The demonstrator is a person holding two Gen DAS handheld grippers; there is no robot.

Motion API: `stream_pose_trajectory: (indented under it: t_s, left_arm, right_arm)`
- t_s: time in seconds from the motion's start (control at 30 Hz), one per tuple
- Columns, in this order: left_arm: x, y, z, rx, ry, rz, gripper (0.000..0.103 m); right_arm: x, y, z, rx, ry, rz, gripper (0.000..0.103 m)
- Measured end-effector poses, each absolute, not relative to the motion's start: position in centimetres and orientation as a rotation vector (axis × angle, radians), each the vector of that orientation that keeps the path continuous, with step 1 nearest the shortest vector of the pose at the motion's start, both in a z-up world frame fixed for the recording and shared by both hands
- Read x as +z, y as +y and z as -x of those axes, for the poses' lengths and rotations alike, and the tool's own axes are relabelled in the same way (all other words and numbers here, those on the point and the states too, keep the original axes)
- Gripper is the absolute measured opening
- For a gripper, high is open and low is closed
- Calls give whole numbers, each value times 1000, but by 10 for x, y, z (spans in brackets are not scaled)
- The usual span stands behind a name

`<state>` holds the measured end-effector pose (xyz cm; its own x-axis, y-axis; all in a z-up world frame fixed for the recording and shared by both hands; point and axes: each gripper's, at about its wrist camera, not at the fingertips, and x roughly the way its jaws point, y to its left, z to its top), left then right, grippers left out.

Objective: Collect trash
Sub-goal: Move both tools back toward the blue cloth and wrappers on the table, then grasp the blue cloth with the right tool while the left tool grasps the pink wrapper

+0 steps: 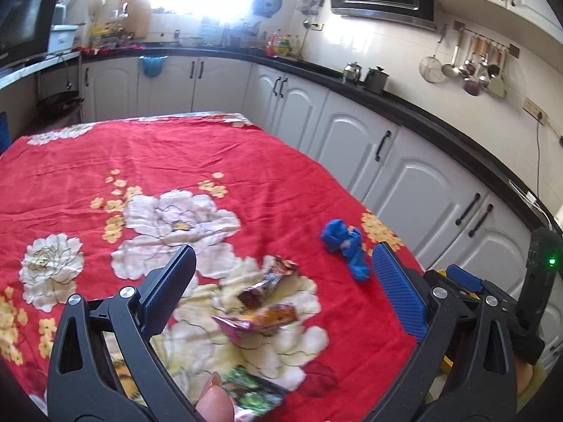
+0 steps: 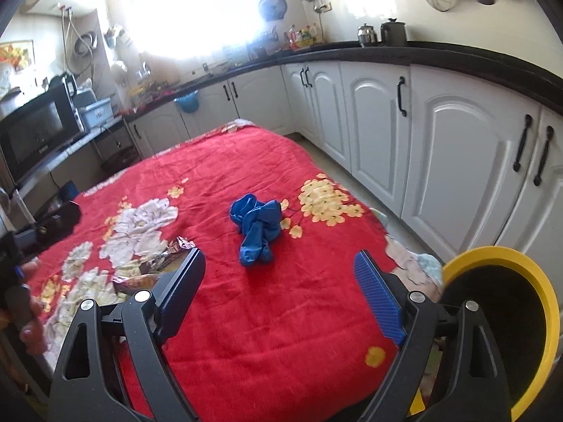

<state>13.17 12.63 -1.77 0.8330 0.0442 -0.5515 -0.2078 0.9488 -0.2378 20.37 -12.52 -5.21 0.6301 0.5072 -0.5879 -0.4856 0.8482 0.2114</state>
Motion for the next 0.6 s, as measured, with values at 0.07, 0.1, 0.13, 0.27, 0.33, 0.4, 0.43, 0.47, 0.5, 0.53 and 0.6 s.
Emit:
stream_pose_trajectory:
  t_s: [0.07, 0.1, 0.13, 0.27, 0.33, 0.4, 0.43, 0.47, 0.5, 0.53, 0.6]
  left_arm:
    - [-23, 139, -134, 142, 593, 312, 92]
    - [-26, 143, -135, 142, 601, 320, 92]
    - [-28, 147, -135, 145, 610, 330, 92]
    - [-44, 164, -138, 144, 667, 368, 92]
    - [-52, 167, -140, 125, 700, 377, 92]
    - [-60, 166, -141, 105, 732, 369, 92]
    - [-63, 165, -141, 91, 744, 366, 92]
    - [-68, 164, -142, 68, 767, 366, 92]
    - [-71, 164, -143, 60, 781, 368, 92]
    - [-75, 164, -144, 53, 800, 373, 92]
    - [-81, 162, -146, 48, 820, 379, 91]
  right_arm:
    - [-57, -114, -211, 574, 692, -17, 83]
    - [-58, -110, -214, 575, 697, -11, 83]
    - [-61, -106, -217, 578, 704, -6, 82]
    - [-73, -89, -231, 580, 744, 5, 79]
    - [-80, -79, -239, 580, 768, 11, 77]
    - [-86, -71, -246, 576, 787, 18, 76]
    - [-89, -67, -249, 575, 795, 21, 73]
    - [-90, -65, -251, 576, 800, 23, 71]
    - [-93, -61, -254, 582, 808, 22, 69]
    - [-95, -58, -257, 582, 815, 22, 65]
    - [-99, -54, -263, 578, 831, 18, 59]
